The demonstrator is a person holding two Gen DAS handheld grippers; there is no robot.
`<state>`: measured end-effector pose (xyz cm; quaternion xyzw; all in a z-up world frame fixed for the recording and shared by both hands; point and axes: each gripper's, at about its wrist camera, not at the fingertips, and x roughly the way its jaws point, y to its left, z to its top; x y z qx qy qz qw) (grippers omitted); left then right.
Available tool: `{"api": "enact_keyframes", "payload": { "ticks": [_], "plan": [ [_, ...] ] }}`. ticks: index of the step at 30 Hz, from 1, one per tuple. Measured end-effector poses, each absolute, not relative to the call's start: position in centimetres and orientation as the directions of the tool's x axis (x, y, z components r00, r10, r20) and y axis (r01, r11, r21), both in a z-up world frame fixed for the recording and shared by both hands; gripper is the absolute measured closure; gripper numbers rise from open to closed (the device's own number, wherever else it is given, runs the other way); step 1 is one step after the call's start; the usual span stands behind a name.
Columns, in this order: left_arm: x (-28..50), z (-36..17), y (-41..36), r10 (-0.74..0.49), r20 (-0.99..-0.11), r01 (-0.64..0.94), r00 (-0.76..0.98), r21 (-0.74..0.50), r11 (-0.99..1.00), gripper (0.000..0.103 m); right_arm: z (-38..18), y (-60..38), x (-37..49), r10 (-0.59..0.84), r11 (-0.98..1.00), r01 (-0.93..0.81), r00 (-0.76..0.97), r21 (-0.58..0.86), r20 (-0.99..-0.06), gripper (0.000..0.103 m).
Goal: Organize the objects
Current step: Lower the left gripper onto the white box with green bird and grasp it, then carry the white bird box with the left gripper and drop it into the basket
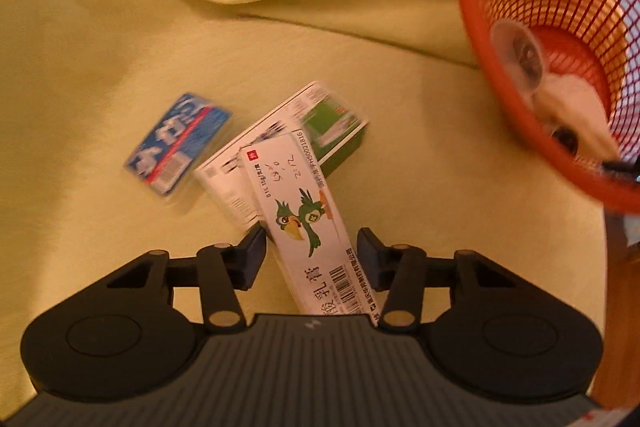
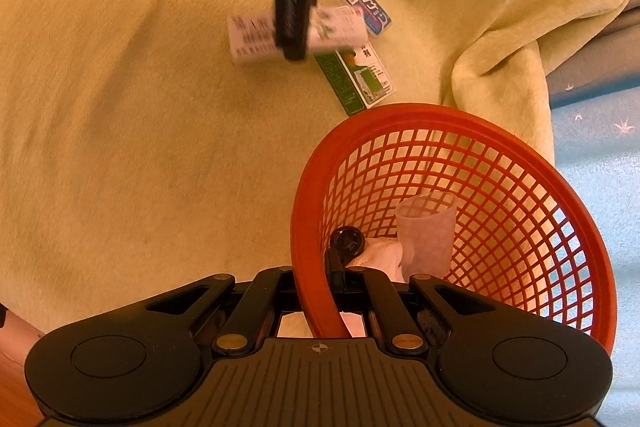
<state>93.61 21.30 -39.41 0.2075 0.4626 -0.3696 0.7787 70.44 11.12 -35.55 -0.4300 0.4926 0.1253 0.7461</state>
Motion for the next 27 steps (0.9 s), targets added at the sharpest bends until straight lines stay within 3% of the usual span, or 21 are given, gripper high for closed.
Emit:
{"api": "enact_keyframes", "payload": {
  "ticks": [12, 18, 27],
  "plan": [
    [93.0, -39.7, 23.9, -0.335, -0.867, 0.66, 0.369, -0.009, 0.751, 0.05, -35.9, 11.3, 70.4, -0.233, 0.604, -0.612, 0.477, -0.511, -0.847, 0.103],
    [92.4, -40.0, 24.0, -0.334, -0.869, 0.632, 0.366, -0.031, 0.774, 0.064, -35.9, 11.4, 70.4, -0.232, 0.605, -0.615, 0.472, -0.506, -0.85, 0.103],
    [91.6, -39.2, 25.3, -0.334, -0.884, 0.642, 0.326, -0.052, 0.765, 0.071, -35.9, 11.4, 70.5, -0.228, 0.61, -0.616, 0.465, -0.498, -0.855, 0.103]
  ]
}}
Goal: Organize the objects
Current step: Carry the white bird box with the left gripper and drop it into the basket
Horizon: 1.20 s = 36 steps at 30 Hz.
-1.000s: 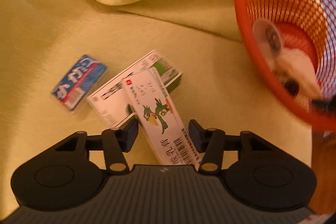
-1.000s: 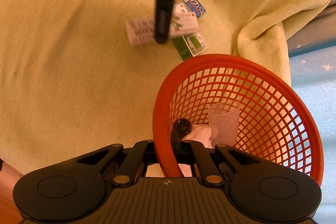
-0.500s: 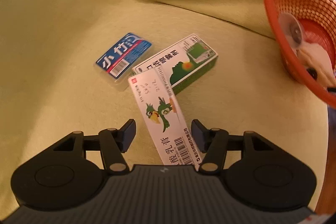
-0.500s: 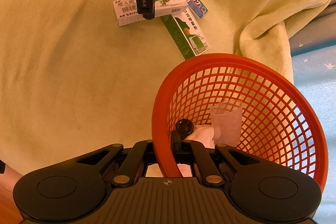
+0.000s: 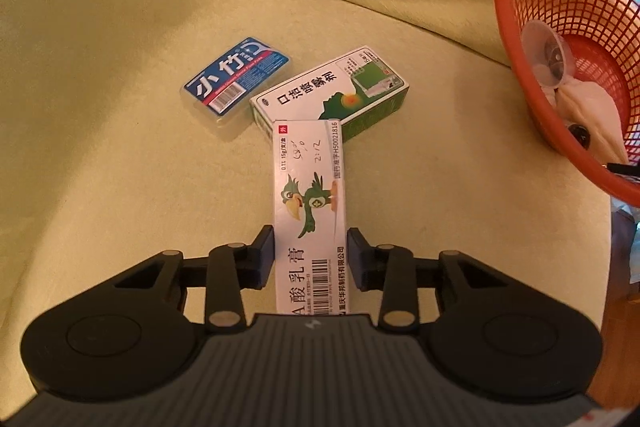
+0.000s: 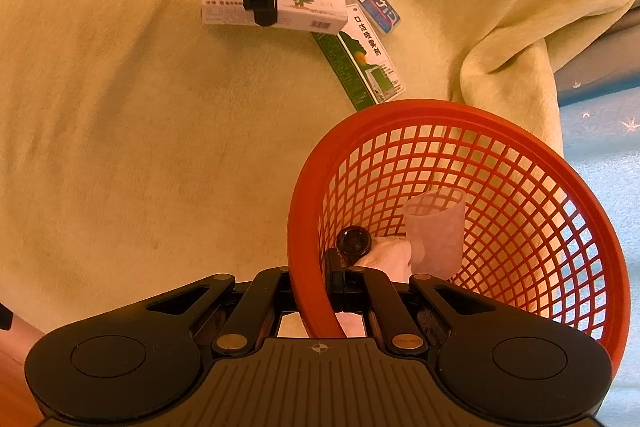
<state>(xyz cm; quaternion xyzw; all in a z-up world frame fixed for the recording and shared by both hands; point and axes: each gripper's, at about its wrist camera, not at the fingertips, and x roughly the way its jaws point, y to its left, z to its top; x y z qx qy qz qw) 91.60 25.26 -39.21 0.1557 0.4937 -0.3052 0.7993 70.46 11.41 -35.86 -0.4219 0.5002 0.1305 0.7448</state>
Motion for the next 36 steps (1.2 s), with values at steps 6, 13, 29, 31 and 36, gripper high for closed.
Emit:
{"api": "enact_keyframes", "payload": {
  "ticks": [6, 13, 29, 31, 36],
  "plan": [
    [91.4, -38.0, 26.3, -0.333, -0.888, 0.641, 0.317, -0.058, 0.765, 0.071, -35.9, 11.5, 70.5, -0.231, 0.609, -0.619, 0.46, -0.496, -0.857, 0.103],
    [91.2, -36.1, 27.1, -0.344, -0.884, 0.64, 0.317, -0.069, 0.766, 0.071, -35.9, 11.5, 70.4, -0.242, 0.603, -0.629, 0.442, -0.491, -0.864, 0.103],
    [90.7, -32.2, 27.2, -0.39, -0.863, 0.665, 0.32, -0.089, 0.741, 0.071, -35.5, 11.8, 70.4, -0.253, 0.603, -0.63, 0.432, -0.49, -0.866, 0.103],
    [90.5, -31.5, 27.0, -0.408, -0.856, 0.679, 0.317, -0.095, 0.728, 0.071, -35.6, 11.8, 70.4, -0.253, 0.601, -0.631, 0.431, -0.49, -0.866, 0.103],
    [90.2, -29.2, 25.7, -0.466, -0.838, 0.739, 0.286, -0.117, 0.663, 0.071, -35.6, 11.7, 70.4, -0.253, 0.606, -0.626, 0.433, -0.49, -0.865, 0.103]
  ]
}}
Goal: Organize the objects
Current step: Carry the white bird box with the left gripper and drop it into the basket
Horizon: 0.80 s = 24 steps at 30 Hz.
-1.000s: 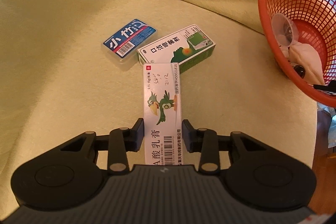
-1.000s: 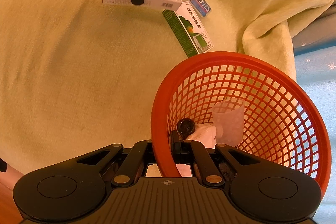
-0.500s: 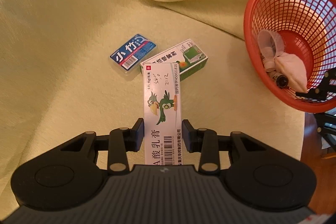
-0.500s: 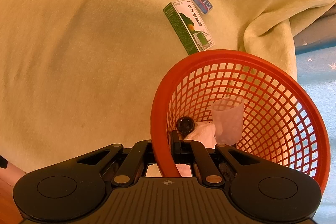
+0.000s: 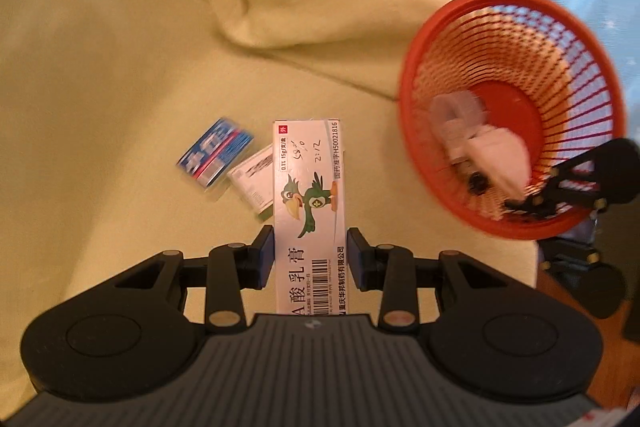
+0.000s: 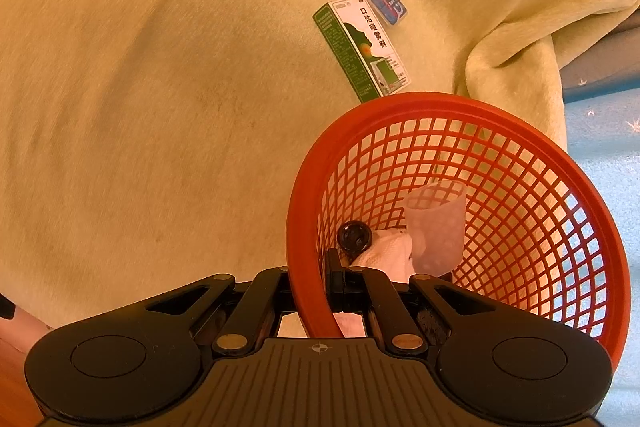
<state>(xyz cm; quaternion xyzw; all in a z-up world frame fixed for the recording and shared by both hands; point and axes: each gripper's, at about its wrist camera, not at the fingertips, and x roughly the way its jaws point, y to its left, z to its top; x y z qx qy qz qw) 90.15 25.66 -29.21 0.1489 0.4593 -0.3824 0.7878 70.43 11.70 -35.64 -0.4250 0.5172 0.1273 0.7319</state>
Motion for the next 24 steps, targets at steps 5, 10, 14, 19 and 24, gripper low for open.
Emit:
{"api": "enact_keyframes", "payload": {
  "ticks": [5, 10, 14, 19, 24],
  "plan": [
    [90.0, -27.1, 23.3, -0.53, -0.815, 0.808, 0.235, -0.14, 0.573, 0.071, -35.6, 11.7, 70.5, -0.252, 0.611, -0.622, 0.434, -0.49, -0.865, 0.103],
    [89.3, -25.5, 20.7, -0.596, -0.788, 0.881, 0.154, -0.164, 0.444, 0.071, -35.6, 11.5, 70.7, -0.249, 0.615, -0.617, 0.438, -0.49, -0.864, 0.103],
    [88.7, -24.6, 18.4, -0.63, -0.769, 0.917, 0.109, -0.167, 0.363, 0.071, -35.5, 11.6, 70.7, -0.248, 0.616, -0.615, 0.441, -0.492, -0.862, 0.103],
    [88.0, -23.7, 15.3, -0.66, -0.748, 0.944, 0.073, -0.162, 0.288, 0.071, -35.4, 11.8, 70.5, -0.248, 0.618, -0.611, 0.446, -0.495, -0.86, 0.103],
    [87.5, -23.2, 12.6, -0.697, -0.716, 0.959, 0.038, -0.17, 0.227, 0.062, -35.4, 11.9, 70.3, -0.244, 0.622, -0.606, 0.451, -0.496, -0.858, 0.103]
  ]
}}
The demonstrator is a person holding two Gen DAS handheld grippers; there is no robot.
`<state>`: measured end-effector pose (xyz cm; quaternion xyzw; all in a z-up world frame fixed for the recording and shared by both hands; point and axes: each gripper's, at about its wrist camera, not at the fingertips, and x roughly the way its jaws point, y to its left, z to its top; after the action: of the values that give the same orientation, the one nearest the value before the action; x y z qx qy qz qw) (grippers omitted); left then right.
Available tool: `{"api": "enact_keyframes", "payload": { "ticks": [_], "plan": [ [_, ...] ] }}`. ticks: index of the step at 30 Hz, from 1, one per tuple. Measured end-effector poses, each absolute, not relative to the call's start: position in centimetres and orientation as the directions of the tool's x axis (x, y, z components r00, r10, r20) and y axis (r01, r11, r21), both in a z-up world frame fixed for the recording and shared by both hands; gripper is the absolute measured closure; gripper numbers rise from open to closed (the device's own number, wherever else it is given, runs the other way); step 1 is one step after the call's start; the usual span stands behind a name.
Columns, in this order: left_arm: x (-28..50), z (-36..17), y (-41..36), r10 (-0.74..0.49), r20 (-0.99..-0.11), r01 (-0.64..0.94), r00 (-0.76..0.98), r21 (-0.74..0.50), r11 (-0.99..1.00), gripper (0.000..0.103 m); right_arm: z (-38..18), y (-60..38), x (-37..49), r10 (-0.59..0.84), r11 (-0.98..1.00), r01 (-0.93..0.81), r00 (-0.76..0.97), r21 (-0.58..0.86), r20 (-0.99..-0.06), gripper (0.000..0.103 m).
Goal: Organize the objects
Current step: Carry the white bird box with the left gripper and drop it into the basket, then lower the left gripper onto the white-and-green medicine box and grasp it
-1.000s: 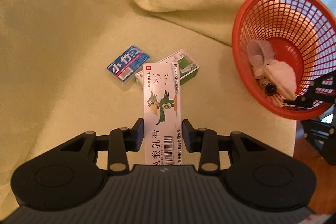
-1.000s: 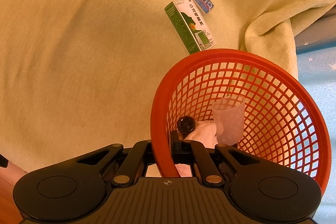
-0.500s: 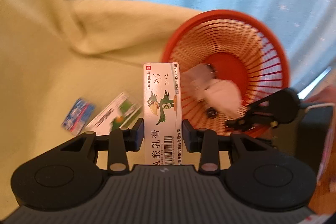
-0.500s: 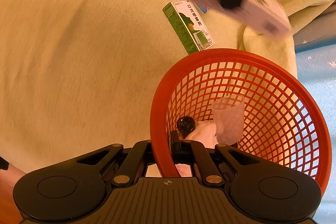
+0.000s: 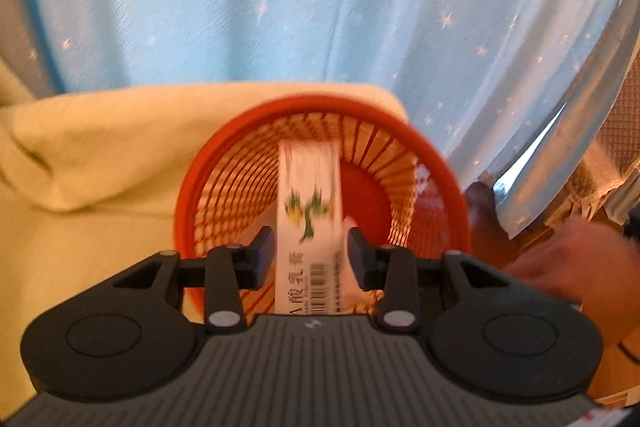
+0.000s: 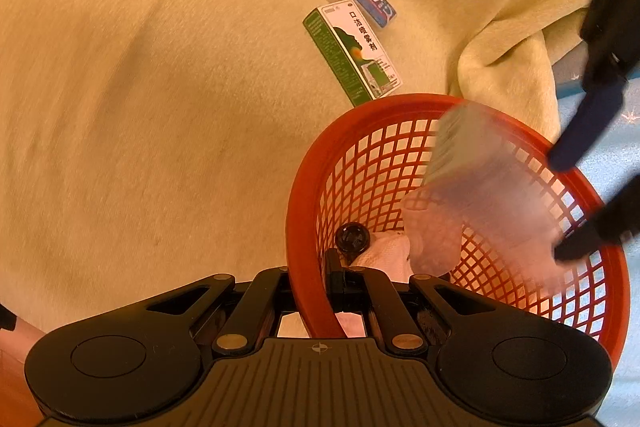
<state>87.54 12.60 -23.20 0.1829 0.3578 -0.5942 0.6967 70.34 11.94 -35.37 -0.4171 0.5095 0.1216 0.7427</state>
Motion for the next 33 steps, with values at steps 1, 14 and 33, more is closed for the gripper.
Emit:
{"api": "enact_keyframes", "payload": {
  "ticks": [1, 14, 33],
  "plan": [
    [87.4, -23.0, 12.5, -0.702, -0.71, 0.96, 0.053, -0.156, 0.231, 0.062, -35.4, 11.9, 70.3, -0.244, 0.624, -0.604, 0.452, -0.496, -0.858, 0.103],
    [90.7, -25.1, 17.9, -0.618, -0.763, 0.893, 0.19, -0.128, 0.432, 0.062, -35.4, 11.7, 70.5, -0.242, 0.624, -0.607, 0.449, -0.492, -0.86, 0.103],
    [94.4, -29.0, 24.8, -0.464, -0.84, 0.825, 0.282, -0.034, 0.563, 0.059, -35.5, 11.7, 70.6, -0.251, 0.619, -0.613, 0.437, -0.49, -0.864, 0.103]
  ]
}}
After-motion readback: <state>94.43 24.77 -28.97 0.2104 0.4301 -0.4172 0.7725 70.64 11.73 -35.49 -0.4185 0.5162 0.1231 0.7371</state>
